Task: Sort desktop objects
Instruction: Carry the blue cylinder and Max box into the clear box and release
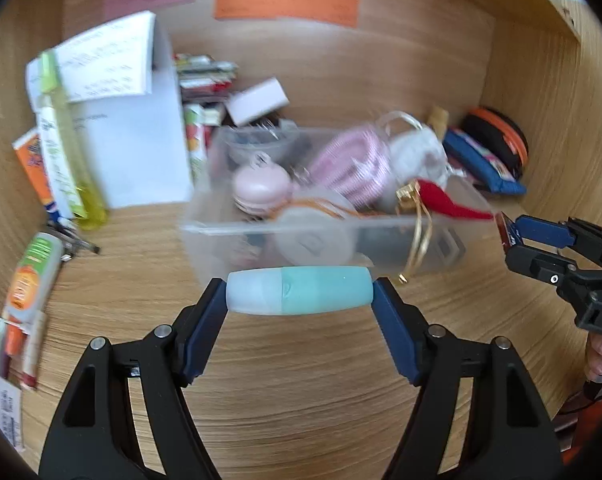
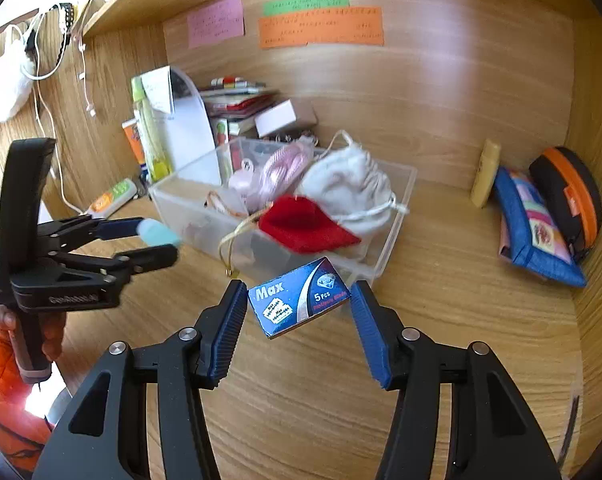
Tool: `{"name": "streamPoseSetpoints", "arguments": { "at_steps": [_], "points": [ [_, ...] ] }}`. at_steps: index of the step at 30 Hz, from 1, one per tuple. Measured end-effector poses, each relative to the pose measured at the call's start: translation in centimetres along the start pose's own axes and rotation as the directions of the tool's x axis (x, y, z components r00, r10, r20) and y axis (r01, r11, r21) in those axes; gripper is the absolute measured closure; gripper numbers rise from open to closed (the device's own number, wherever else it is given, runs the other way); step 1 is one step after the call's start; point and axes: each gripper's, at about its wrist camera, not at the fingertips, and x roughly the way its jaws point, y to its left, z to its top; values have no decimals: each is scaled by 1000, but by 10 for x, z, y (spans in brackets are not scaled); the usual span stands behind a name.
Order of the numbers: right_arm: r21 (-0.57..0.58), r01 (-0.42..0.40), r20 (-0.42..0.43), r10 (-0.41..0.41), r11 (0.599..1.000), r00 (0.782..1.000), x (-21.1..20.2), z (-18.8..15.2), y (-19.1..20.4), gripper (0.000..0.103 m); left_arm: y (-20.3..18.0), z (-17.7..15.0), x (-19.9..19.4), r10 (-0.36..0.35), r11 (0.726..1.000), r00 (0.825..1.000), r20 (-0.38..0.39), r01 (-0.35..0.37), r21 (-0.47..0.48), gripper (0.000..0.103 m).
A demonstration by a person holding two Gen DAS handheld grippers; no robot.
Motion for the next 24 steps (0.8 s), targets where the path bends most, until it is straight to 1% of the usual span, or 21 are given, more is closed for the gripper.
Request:
{"name": "streamPoseSetpoints", "arguments": {
  "at_steps": [8, 17, 20, 24],
  "points": [
    [16, 31, 66, -32, 999, 997, -10, 22, -3, 53, 21, 25, -25, 17, 999, 994, 108, -14, -29, 30],
    [-9, 27, 111, -26, 1000, 994, -7, 45, 1, 53, 20, 52, -21, 1, 1000, 982, 187, 1, -10, 30],
    [-16, 22, 112, -20, 1000, 993, 0, 49, 1, 52, 20, 57, -6, 2, 1000, 985, 173, -1, -9, 30],
    [7, 8, 74, -9, 1000, 997, 22, 50, -3, 52, 25, 58, 21, -6, 999, 993, 117, 10, -35, 30]
  ]
}}
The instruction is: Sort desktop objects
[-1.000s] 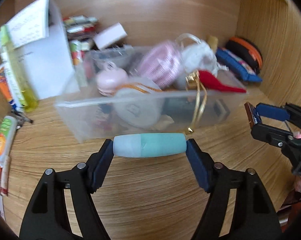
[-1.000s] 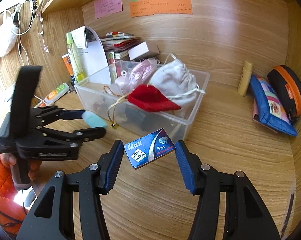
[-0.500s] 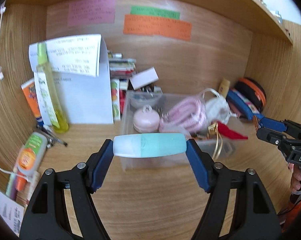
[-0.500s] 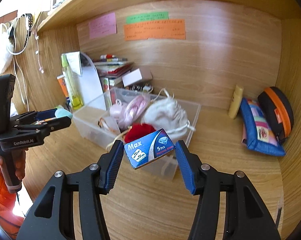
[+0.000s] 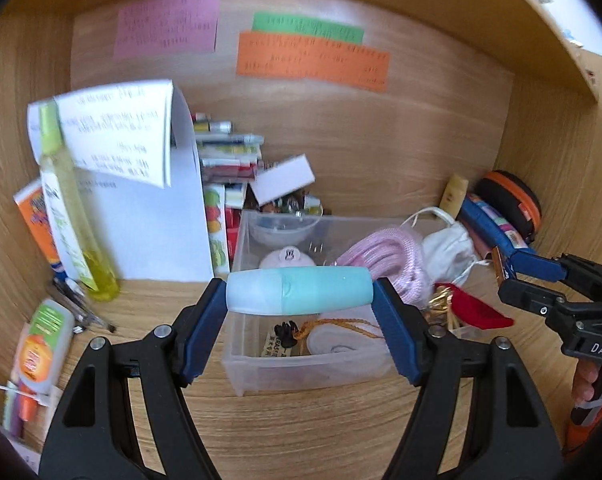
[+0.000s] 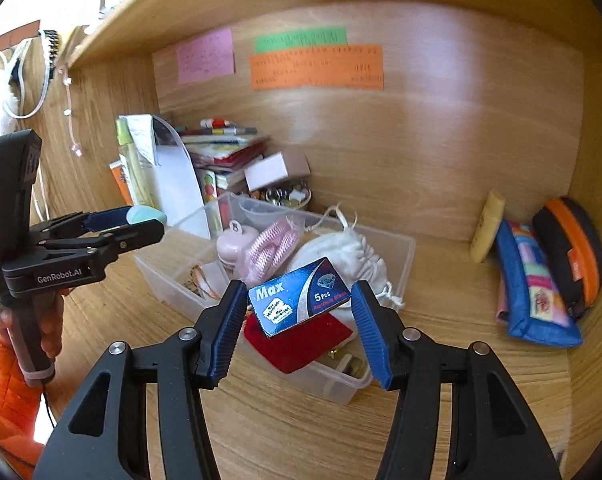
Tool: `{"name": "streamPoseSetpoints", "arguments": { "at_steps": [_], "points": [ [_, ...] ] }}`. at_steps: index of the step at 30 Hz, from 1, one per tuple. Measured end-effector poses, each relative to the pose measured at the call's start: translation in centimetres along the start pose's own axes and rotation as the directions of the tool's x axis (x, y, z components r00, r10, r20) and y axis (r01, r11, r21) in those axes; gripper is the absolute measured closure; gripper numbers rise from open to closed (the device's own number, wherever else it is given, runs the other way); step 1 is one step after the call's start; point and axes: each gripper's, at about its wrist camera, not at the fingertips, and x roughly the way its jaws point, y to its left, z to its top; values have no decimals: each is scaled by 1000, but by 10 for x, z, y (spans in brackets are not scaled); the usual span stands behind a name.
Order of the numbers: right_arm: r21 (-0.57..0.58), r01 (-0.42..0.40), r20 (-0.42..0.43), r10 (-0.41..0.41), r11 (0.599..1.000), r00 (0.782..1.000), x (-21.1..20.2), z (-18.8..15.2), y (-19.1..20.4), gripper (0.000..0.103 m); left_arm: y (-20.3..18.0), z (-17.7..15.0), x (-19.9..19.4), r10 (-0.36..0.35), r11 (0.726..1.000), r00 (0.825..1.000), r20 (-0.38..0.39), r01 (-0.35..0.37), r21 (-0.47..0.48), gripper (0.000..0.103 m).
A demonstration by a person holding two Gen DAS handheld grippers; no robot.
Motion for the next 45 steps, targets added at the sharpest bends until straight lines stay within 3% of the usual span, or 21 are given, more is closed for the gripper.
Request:
{"name": "streamPoseSetpoints", "arguments": {
  "at_steps": [4, 12, 14, 18, 20, 27, 32, 38, 45],
  "points": [
    [44, -29, -30, 31, 999, 999, 16, -2, -6, 52, 7, -4, 20, -15, 999, 999, -50, 13, -35, 31],
    [74, -28, -67, 33, 997, 997, 36, -6, -9, 52, 3, -8, 24, 33, 999, 999, -20, -33, 1, 30],
    [64, -22, -65, 27, 998, 998, 37, -6, -7, 52, 2, -8, 27, 42, 999, 999, -28, -42, 8, 26],
    [59, -2, -64, 6, 998, 998, 37, -7, -6, 37, 2, -9, 28, 44, 999, 999, -25, -44, 14, 25],
    [56, 2, -57, 1, 998, 998, 36, -6, -5, 36, 3, -9, 28, 42, 999, 999, -26, -42, 9, 25],
    [52, 2, -32, -1, 999, 999, 26, -4, -2, 31, 4, -9, 21, 8, 1000, 999, -39, -9, -25, 25],
    [58, 5, 2, -5, 998, 1000, 11, -4, 1, 27, 0, -11, 12, -23, 998, 998, -54, 20, -51, 18],
    [59, 13, 10, -14, 998, 1000, -8, -11, 4, 25, -4, -18, -5, 3, 998, 998, -66, -7, -60, 8],
    [47, 24, 44, -27, 999, 999, -37, -18, 11, 20, -15, -25, -29, 34, 999, 997, -67, -36, -29, 7]
  ]
}}
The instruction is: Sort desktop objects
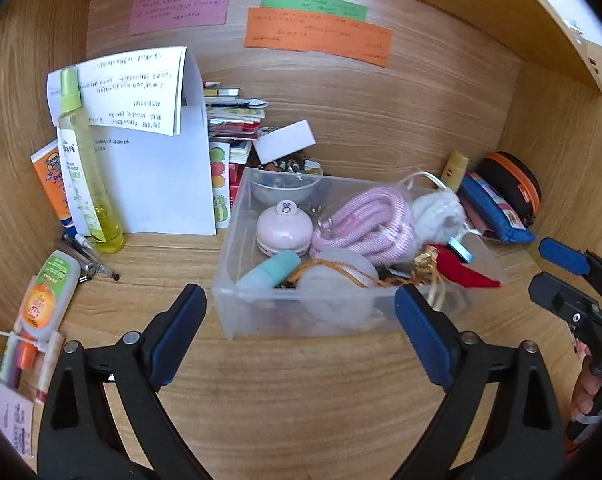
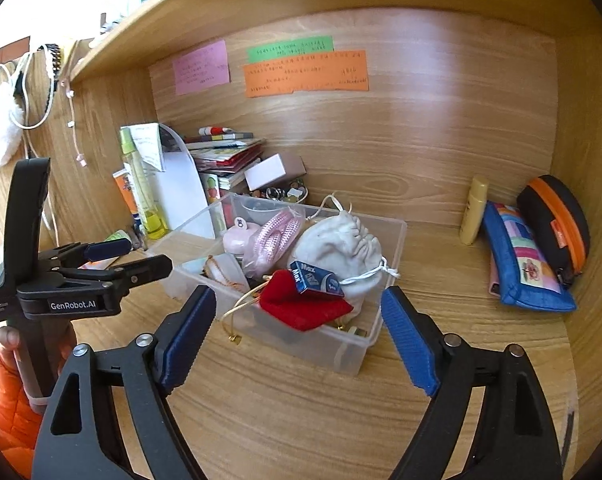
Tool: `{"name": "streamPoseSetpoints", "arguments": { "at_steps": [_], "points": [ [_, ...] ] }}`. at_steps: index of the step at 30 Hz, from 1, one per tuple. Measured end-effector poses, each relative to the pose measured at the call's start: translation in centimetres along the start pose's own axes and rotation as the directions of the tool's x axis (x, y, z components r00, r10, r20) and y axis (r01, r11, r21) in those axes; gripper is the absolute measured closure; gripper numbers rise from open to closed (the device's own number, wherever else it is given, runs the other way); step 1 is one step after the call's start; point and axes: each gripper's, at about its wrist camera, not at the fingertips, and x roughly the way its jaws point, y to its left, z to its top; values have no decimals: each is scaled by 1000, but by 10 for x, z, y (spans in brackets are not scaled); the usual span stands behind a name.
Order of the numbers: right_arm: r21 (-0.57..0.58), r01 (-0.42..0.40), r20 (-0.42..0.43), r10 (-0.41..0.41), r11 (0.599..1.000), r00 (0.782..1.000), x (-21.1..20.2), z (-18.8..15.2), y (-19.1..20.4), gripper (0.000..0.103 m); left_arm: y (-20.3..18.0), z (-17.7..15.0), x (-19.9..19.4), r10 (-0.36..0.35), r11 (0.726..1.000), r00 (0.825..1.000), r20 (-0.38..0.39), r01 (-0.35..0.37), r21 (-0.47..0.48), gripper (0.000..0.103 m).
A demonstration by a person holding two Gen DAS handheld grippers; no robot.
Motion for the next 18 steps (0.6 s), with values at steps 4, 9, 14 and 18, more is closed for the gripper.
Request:
{"name": "streamPoseSetpoints", "arguments": {
  "at_steps": [4, 9, 14, 18],
  "points": [
    [-10, -1, 20, 1, 1000, 1000, -17, -4, 6, 19, -15, -7, -17, 16, 998, 1000, 22, -17, 58, 7],
    [-17, 0, 41, 1, 1000, 999, -37, -10, 14, 19, -30, -15, -35, 0, 996, 999, 36, -3, 90, 7],
    [-30, 3, 74, 0, 1000, 997, -59, -14, 21, 17, -38, -22, -53, -10, 996, 997, 73, 3, 93, 7],
    [-38, 21, 120, -17, 999, 993, -76, -18, 25, 4, -43, -25, -66, -5, 995, 993, 115, -7, 99, 7]
  ]
}}
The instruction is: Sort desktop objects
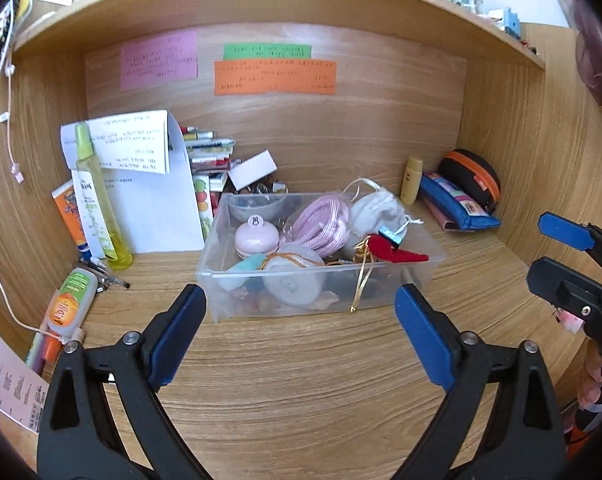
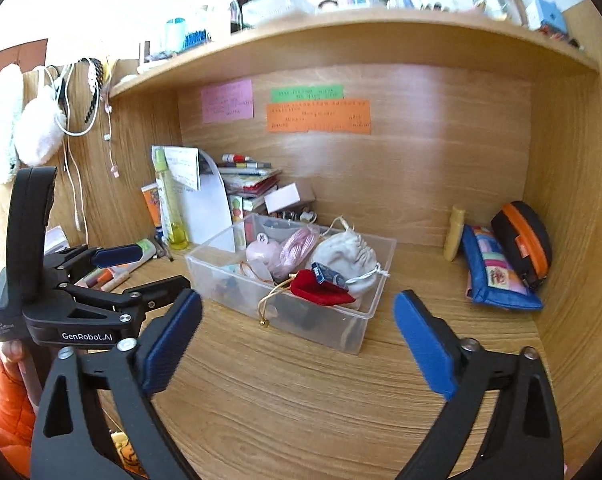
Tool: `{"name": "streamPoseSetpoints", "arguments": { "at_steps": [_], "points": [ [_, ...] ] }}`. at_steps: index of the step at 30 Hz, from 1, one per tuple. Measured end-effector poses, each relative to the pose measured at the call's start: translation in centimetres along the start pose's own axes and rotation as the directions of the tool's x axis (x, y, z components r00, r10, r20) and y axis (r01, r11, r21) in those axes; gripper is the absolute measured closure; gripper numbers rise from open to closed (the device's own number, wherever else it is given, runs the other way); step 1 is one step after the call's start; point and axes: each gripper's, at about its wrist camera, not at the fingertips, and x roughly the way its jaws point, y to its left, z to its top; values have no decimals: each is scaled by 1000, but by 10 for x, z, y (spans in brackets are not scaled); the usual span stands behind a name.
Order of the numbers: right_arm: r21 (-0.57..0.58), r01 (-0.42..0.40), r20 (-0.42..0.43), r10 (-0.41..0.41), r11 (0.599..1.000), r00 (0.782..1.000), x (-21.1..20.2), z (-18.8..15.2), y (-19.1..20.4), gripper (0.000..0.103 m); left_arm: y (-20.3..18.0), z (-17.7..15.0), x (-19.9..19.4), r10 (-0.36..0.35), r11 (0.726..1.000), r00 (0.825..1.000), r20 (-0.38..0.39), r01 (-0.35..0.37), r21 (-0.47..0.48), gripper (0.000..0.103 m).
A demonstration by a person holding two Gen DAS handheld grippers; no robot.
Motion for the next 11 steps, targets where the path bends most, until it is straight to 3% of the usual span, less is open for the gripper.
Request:
{"name": "streamPoseSetpoints", "arguments": {
  "at_steps": [8, 11],
  "points": [
    [0, 7, 22, -7, 1000, 1000, -11, -1, 1, 4, 0, 0, -20, 2, 1000, 995, 95, -1, -12, 7],
    [7, 9, 19, -9, 1000, 1000, -10, -1, 0, 4, 1, 1, -22, 10, 1000, 996, 91, -9, -16, 6]
  ]
}}
